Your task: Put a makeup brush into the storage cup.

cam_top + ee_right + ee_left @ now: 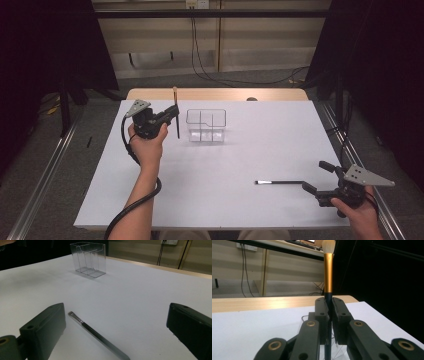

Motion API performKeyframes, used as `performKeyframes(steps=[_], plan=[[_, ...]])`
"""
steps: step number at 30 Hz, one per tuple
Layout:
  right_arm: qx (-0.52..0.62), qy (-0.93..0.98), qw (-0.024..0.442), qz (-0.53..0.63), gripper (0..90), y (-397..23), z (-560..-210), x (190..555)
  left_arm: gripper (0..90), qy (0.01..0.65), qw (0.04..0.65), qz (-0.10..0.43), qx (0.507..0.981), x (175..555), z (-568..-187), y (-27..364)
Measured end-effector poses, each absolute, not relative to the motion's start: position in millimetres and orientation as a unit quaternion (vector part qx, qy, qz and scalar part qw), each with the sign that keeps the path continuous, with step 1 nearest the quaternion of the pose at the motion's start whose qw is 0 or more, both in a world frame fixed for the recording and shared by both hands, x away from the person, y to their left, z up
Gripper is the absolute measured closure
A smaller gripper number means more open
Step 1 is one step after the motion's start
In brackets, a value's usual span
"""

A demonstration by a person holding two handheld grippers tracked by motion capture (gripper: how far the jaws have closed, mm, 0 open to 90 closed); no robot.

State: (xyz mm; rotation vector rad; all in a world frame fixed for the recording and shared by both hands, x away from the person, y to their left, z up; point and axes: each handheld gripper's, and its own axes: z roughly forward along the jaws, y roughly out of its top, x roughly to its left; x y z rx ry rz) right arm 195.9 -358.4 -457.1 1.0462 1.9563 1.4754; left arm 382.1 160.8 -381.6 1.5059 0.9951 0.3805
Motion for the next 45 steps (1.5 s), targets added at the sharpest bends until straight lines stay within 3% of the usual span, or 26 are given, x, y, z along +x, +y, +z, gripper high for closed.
performKeyframes(steps=[45], plan=[[0.382, 0.711, 0.238, 0.540, 1.9, -360, -458, 196, 83.9, 0.381, 0.623, 0.153, 0.666, 399, -381, 108]])
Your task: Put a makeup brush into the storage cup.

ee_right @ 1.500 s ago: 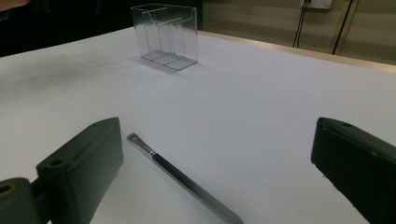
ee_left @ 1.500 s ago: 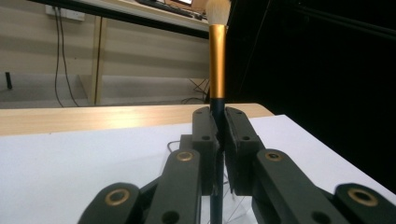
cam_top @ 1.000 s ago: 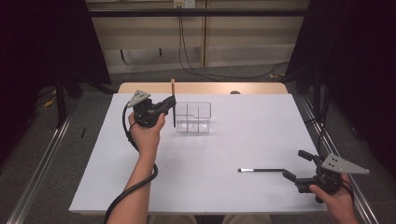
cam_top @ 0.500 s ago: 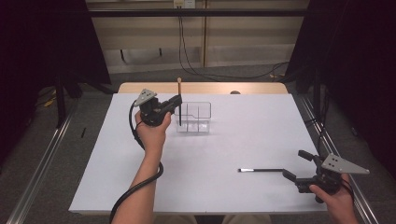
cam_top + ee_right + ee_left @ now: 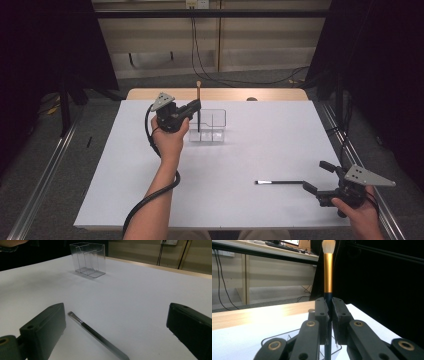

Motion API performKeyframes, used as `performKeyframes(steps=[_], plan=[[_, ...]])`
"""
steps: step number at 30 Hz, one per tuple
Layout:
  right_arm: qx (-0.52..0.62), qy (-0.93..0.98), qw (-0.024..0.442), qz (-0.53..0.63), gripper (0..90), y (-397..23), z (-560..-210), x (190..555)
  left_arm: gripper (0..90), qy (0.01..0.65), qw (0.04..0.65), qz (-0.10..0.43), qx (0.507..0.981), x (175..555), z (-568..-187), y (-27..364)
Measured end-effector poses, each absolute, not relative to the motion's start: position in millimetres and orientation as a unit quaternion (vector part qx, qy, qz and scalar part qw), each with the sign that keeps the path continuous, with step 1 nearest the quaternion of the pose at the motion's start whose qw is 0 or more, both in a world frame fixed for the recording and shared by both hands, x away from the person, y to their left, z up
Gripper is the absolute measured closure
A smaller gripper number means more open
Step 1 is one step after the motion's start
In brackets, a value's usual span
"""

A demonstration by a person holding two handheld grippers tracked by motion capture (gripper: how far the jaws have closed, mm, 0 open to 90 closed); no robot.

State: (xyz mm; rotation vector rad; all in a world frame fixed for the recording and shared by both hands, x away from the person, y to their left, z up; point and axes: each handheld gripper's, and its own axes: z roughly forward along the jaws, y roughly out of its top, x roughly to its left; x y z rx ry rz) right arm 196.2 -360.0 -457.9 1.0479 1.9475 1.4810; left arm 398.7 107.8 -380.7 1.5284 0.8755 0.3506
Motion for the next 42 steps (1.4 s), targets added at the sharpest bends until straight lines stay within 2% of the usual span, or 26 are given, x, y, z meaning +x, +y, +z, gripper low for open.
performKeyframes(steps=[42], plan=[[0.383, 0.712, 0.233, 0.541, 1.9, -361, -459, 198, 83.9, 0.369, 0.625, 0.160, 0.669, 421, -382, 77]])
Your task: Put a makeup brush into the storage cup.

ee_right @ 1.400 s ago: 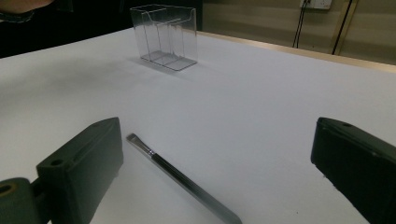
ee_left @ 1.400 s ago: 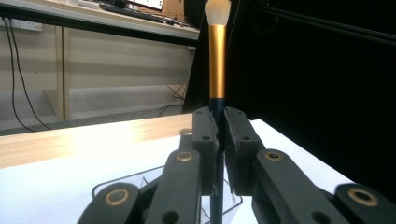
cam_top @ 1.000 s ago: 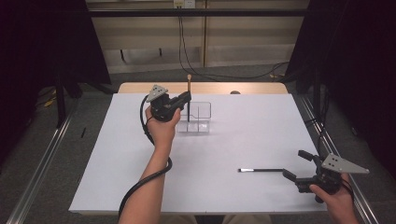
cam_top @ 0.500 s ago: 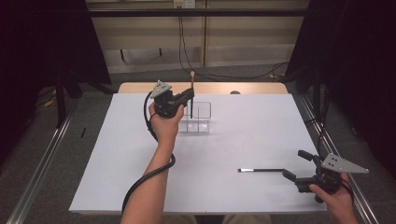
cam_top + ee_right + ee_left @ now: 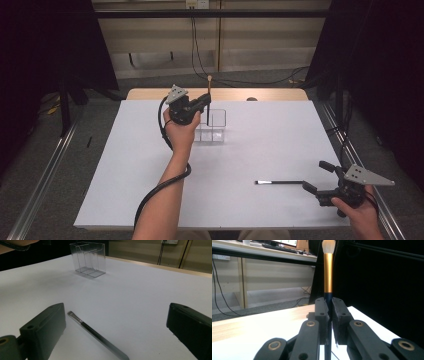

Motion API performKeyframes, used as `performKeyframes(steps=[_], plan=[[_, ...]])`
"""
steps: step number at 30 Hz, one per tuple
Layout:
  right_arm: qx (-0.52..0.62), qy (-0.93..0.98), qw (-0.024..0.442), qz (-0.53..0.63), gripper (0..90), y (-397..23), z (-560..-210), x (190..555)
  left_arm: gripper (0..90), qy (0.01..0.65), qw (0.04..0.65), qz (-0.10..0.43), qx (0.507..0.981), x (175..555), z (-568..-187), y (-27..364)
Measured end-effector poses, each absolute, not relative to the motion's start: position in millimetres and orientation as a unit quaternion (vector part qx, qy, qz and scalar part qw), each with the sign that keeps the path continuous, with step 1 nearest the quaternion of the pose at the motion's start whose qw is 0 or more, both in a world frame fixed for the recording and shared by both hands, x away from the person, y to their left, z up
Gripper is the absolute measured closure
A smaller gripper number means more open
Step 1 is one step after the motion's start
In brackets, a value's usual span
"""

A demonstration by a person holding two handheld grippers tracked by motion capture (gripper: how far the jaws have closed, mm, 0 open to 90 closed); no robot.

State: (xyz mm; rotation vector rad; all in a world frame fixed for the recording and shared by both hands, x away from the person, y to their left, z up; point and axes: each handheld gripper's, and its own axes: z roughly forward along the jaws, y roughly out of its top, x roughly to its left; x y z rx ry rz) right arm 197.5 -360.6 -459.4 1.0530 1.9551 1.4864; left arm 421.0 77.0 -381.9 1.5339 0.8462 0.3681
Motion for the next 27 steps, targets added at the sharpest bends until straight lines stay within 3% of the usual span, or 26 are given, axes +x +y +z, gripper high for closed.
performKeyframes(steps=[27], plan=[[0.384, 0.712, 0.231, 0.540, 1.9, -362, -460, 198, 83.8, 0.360, 0.631, 0.160, 0.668, 431, -383, 55]])
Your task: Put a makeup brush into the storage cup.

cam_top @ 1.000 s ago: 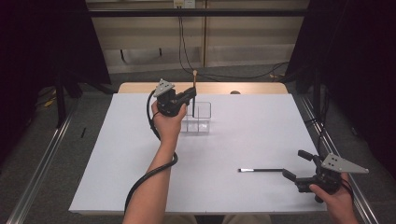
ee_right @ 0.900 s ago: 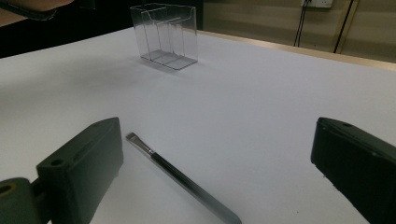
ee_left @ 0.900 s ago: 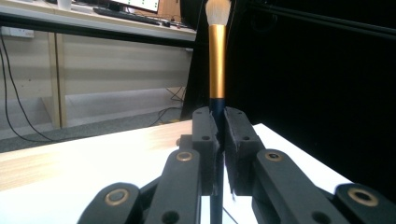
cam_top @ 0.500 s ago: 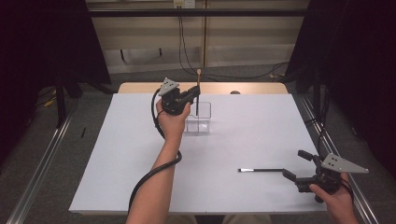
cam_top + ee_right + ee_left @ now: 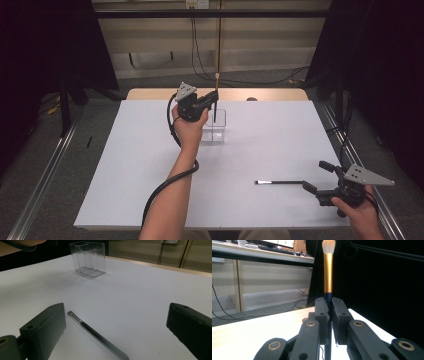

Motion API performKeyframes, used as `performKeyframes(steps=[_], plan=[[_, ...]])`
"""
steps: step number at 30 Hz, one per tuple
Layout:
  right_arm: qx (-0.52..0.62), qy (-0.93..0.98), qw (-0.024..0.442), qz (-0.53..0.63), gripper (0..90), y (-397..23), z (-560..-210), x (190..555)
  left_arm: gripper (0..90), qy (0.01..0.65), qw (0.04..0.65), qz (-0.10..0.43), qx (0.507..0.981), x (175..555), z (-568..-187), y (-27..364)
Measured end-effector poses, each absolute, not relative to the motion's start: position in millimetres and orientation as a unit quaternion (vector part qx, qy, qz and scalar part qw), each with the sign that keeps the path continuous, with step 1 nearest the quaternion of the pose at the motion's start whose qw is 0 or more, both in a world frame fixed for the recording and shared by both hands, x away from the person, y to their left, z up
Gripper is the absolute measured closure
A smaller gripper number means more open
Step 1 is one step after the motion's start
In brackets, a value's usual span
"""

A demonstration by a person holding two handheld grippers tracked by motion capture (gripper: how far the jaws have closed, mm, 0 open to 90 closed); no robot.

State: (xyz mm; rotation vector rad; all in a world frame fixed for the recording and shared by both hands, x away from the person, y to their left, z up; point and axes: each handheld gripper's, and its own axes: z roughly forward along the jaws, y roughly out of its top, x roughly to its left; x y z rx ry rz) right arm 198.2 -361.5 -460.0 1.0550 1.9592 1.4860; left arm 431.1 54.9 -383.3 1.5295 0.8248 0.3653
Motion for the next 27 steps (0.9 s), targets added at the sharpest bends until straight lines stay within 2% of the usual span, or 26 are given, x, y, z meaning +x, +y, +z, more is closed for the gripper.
performKeyframes(steps=[27], plan=[[0.384, 0.712, 0.230, 0.541, 1.9, -362, -460, 199, 83.8, 0.357, 0.634, 0.174, 0.663, 435, -387, 39]])
